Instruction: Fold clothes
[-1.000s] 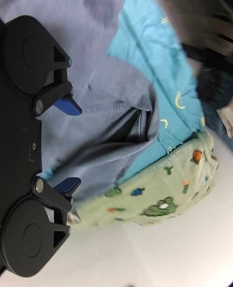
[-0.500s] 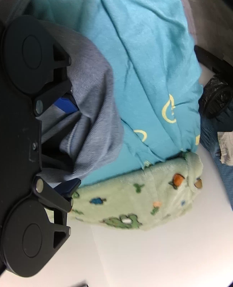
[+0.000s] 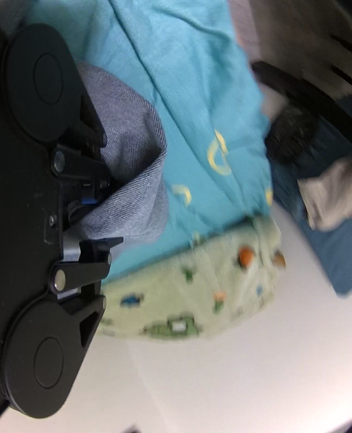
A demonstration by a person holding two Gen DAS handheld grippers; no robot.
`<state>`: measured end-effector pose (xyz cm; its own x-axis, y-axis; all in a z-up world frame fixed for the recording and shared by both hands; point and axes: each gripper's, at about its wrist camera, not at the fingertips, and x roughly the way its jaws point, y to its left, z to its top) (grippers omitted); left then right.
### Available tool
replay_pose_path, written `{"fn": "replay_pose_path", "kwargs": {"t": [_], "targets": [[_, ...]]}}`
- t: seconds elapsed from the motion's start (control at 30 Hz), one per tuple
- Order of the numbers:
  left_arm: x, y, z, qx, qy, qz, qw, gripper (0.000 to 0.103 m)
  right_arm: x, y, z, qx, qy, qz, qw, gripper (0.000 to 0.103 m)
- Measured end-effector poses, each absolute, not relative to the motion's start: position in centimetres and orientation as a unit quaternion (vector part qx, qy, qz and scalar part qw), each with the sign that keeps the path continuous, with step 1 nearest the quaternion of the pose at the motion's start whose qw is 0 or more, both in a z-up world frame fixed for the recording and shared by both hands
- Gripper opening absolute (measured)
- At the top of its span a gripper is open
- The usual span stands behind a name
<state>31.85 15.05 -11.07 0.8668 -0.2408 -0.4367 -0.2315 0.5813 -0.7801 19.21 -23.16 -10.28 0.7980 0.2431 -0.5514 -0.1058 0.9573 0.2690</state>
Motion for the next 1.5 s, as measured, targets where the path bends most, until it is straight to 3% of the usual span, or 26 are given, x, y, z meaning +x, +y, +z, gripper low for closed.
{"fn": "replay_pose_path", "kwargs": {"t": [0.23,0.37,0.6,0.77,0.83,0.97,1.0,1.07,1.1,1.2,1.5], "targets": [[24.9,6.6,-1.3,-0.258,0.216,-0.132,0.932,0.016,18.2,-22.8,-9.1,0.077,0.251,0.111,0.958,0.056],[21.2,2.1,-0.4,-0.195,0.238,-0.177,0.935,0.016,17.1,-21.2,-8.1,0.01,0.206,0.144,0.968,0.061],[19.1,0.3,-2.0,-0.2,0.263,-0.194,0.924,0.018,14.9,-16.8,-7.8,-0.102,0.144,0.254,0.951,0.069],[18.8,0.8,-2.2,-0.23,0.266,-0.2,0.915,0.018,16.7,-15.9,-8.0,-0.076,0.14,0.249,0.955,0.069],[18.5,0.7,-2.2,-0.23,0.268,-0.201,0.914,0.018,17.1,-15.3,-8.7,-0.065,0.151,0.249,0.954,0.065],[18.2,0.8,-2.4,-0.245,0.27,-0.207,0.908,0.021,17.4,-15.2,-8.3,-0.05,0.144,0.226,0.962,0.03],[18.2,0.9,-2.5,-0.251,0.273,-0.209,0.905,0.023,17.5,-15.7,-8.2,-0.035,0.146,0.222,0.963,0.019],[18.3,1.2,-2.6,-0.275,0.288,-0.212,0.892,0.026,18.0,-16.9,-7.8,0.001,0.16,0.212,0.964,0.009],[18.2,1.5,-2.5,-0.292,0.292,-0.219,0.884,0.032,18.1,-17.5,-7.4,0.02,0.161,0.207,0.965,0.008],[17.5,2.1,-2.6,-0.339,0.292,-0.235,0.863,0.066,18.4,-19.1,-6.2,0.071,0.163,0.192,0.965,0.006],[14.9,6.9,-8.1,-0.557,0.278,-0.17,0.764,0.087,18.9,-21.2,-6.7,0.142,0.194,0.173,0.955,0.006]]}}
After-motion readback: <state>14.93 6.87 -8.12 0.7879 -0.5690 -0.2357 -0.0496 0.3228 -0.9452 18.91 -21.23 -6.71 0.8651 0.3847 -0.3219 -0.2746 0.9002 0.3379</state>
